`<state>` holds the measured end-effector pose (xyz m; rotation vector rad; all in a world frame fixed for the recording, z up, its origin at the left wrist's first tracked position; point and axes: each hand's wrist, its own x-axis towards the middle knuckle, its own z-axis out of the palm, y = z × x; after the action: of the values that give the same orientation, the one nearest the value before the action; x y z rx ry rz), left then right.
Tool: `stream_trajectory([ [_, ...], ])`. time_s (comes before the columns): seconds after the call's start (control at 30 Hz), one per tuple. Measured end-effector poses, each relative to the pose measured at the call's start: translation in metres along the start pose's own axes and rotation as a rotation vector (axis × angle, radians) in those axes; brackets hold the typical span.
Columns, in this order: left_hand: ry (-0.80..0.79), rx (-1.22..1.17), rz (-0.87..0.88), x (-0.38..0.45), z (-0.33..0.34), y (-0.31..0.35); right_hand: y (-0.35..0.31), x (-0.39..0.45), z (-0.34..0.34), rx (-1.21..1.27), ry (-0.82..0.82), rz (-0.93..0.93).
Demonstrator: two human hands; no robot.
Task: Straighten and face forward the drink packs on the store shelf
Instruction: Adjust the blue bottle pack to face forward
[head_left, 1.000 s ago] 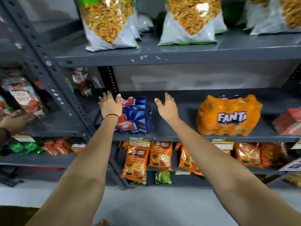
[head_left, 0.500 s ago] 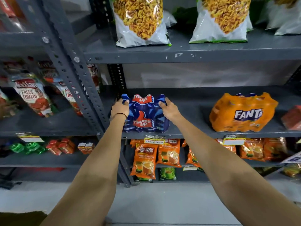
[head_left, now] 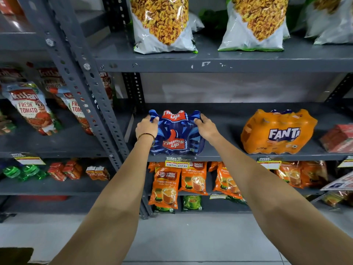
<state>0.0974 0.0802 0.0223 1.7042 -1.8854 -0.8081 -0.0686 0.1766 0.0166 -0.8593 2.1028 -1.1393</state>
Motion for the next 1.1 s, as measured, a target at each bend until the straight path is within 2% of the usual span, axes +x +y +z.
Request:
stream_trajectory([
  [1.1,-0.028,0.007,0.053,0.0,0.007,0.004,0.005,0.001,-0.009,-0.006,0.033,-0.022],
])
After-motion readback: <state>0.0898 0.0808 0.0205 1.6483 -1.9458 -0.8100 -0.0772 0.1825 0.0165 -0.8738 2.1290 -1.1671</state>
